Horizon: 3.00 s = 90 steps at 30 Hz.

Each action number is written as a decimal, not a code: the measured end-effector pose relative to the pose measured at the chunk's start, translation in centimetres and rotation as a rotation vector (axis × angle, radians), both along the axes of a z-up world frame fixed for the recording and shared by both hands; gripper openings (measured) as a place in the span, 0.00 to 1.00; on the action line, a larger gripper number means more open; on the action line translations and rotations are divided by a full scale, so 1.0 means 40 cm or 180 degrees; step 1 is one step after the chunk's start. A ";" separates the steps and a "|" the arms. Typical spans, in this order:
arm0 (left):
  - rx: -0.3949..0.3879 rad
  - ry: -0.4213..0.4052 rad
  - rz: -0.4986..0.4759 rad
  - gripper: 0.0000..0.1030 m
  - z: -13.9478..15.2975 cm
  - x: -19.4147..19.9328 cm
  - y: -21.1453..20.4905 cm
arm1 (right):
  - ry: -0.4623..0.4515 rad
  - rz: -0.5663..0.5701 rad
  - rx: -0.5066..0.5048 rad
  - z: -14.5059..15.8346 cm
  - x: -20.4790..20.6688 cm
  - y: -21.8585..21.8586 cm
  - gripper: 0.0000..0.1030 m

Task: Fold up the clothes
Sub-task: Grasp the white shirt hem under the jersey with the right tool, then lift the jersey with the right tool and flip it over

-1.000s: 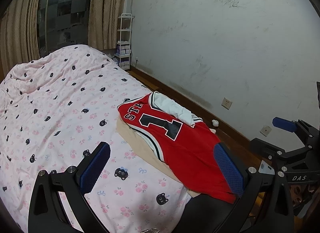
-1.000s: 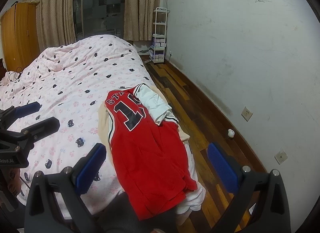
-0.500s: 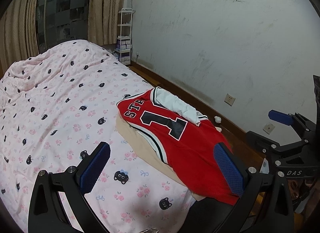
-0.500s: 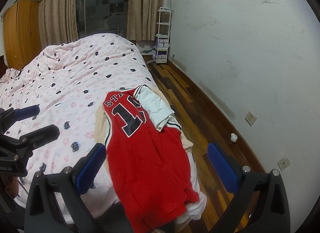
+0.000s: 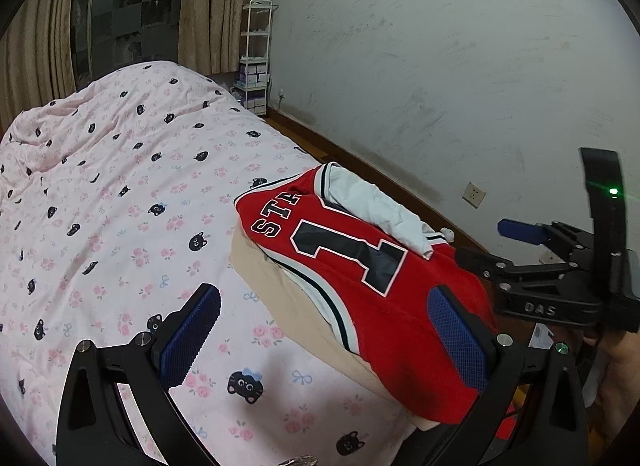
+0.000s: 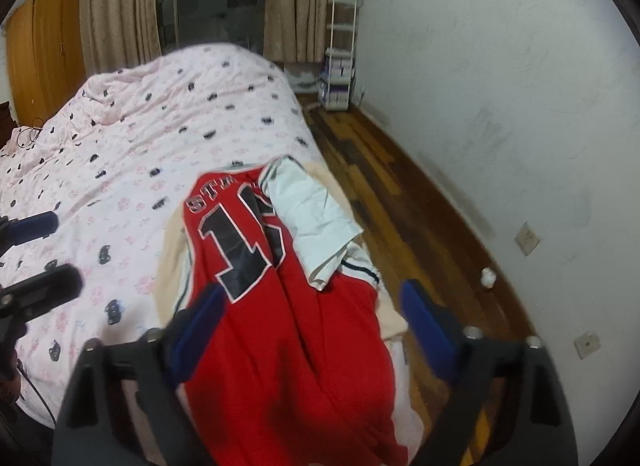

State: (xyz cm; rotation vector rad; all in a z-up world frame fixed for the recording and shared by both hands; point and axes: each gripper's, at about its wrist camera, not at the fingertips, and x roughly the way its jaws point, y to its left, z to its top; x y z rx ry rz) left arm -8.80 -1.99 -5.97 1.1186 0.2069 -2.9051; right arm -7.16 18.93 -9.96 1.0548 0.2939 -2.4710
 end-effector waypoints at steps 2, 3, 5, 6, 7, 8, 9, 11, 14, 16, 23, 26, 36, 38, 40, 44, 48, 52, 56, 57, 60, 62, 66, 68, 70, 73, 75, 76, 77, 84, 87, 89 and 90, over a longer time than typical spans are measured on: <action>0.0024 -0.0012 0.0012 1.00 -0.013 -0.011 -0.008 | -0.0100 -0.0025 -0.0007 -0.031 -0.040 -0.007 0.78; 0.0028 -0.0023 0.0019 1.00 -0.019 -0.017 -0.011 | -0.0133 -0.0041 -0.0019 -0.044 -0.059 -0.009 0.78; 0.0035 -0.0045 0.0034 1.00 -0.031 -0.029 -0.017 | -0.0191 -0.0057 -0.0020 -0.072 -0.093 -0.014 0.77; 0.0039 -0.0057 0.0038 1.00 -0.036 -0.034 -0.018 | -0.0222 -0.0062 -0.0010 -0.085 -0.110 -0.018 0.73; 0.0043 -0.0070 0.0042 1.00 -0.041 -0.038 -0.020 | -0.0250 -0.0065 -0.0001 -0.095 -0.120 -0.024 0.71; 0.0049 -0.0080 0.0049 1.00 -0.046 -0.043 -0.023 | -0.0288 -0.0073 0.0005 -0.109 -0.134 -0.029 0.69; 0.0059 -0.0092 0.0057 1.00 -0.052 -0.047 -0.025 | -0.0330 -0.0082 0.0012 -0.125 -0.151 -0.034 0.69; 0.0071 -0.0108 0.0054 1.00 -0.060 -0.053 -0.028 | -0.0386 -0.0110 0.0007 -0.146 -0.171 -0.038 0.69; 0.0081 -0.0126 0.0053 1.00 -0.072 -0.063 -0.035 | -0.0463 -0.0129 -0.0006 -0.174 -0.199 -0.043 0.68; 0.0086 -0.0142 0.0056 1.00 -0.079 -0.068 -0.038 | -0.0481 -0.0134 0.0022 -0.187 -0.211 -0.051 0.64; 0.0096 -0.0172 0.0106 1.00 -0.092 -0.080 -0.047 | -0.0570 -0.0024 0.0022 -0.203 -0.222 -0.078 0.23; 0.0110 -0.0186 0.0171 1.00 -0.095 -0.083 -0.052 | -0.0562 -0.0003 0.0004 -0.194 -0.215 -0.082 0.16; 0.0094 -0.0189 0.0225 1.00 -0.092 -0.073 -0.077 | -0.0373 0.0144 -0.0077 -0.123 -0.166 -0.095 0.11; 0.0082 -0.0176 0.0245 1.00 -0.088 -0.065 -0.083 | -0.0341 0.0204 -0.0125 -0.107 -0.151 -0.097 0.10; 0.0082 -0.0169 0.0277 1.00 -0.084 -0.056 -0.093 | -0.0305 0.0272 -0.0169 -0.088 -0.133 -0.104 0.09; 0.0114 -0.0172 0.0359 1.00 -0.081 -0.032 -0.122 | -0.0257 0.0431 -0.0272 -0.046 -0.089 -0.130 0.09; 0.0113 -0.0186 0.0433 1.00 -0.081 0.002 -0.149 | -0.0259 0.0615 -0.0415 -0.007 -0.033 -0.167 0.09; 0.0127 -0.0192 0.0564 1.00 -0.076 0.060 -0.187 | -0.0345 0.0791 -0.0578 0.013 0.026 -0.211 0.09; 0.0134 -0.0182 0.0747 1.00 -0.069 0.141 -0.242 | -0.0433 0.0965 -0.0659 0.013 0.087 -0.271 0.09; 0.0115 -0.0187 0.0789 1.00 -0.069 0.160 -0.255 | -0.0475 0.1016 -0.0693 0.012 0.101 -0.292 0.08; 0.0047 -0.0223 0.0932 1.00 -0.074 0.212 -0.299 | -0.0566 0.1163 -0.0770 0.012 0.138 -0.357 0.08; 0.0022 -0.0252 0.1040 1.00 -0.078 0.246 -0.331 | -0.0638 0.1266 -0.0821 0.008 0.160 -0.409 0.08; 0.0056 -0.0272 0.1261 1.00 -0.077 0.327 -0.408 | -0.0770 0.1551 -0.0850 0.000 0.229 -0.547 0.08; 0.0034 -0.0274 0.1361 1.00 -0.073 0.370 -0.442 | -0.0850 0.1715 -0.0836 -0.010 0.274 -0.626 0.08; -0.0010 -0.0284 0.1466 1.00 -0.070 0.410 -0.470 | -0.0900 0.1830 -0.0802 -0.018 0.313 -0.688 0.08; -0.0063 -0.0295 0.1636 1.00 -0.070 0.478 -0.514 | -0.0992 0.2011 -0.0739 -0.042 0.374 -0.777 0.08; -0.0072 -0.0304 0.1746 1.00 -0.074 0.523 -0.542 | -0.1027 0.2102 -0.0675 -0.058 0.413 -0.829 0.08; -0.0058 -0.0306 0.1791 1.00 -0.078 0.542 -0.555 | -0.1050 0.2139 -0.0660 -0.066 0.427 -0.849 0.08; -0.0050 -0.0311 0.1845 1.00 -0.082 0.565 -0.569 | -0.1087 0.2175 -0.0658 -0.072 0.441 -0.867 0.08; -0.0009 -0.0322 0.2202 1.00 -0.095 0.700 -0.649 | -0.1201 0.2444 -0.0649 -0.071 0.535 -0.980 0.08; -0.0010 -0.0311 0.2330 1.00 -0.093 0.747 -0.675 | -0.1269 0.2551 -0.0717 -0.060 0.571 -1.037 0.08; 0.0008 -0.0296 0.2397 1.00 -0.092 0.774 -0.689 | -0.1325 0.2639 -0.0793 -0.045 0.594 -1.078 0.08; 0.0012 -0.0289 0.2439 1.00 -0.091 0.792 -0.696 | -0.1350 0.2696 -0.0834 -0.035 0.609 -1.104 0.08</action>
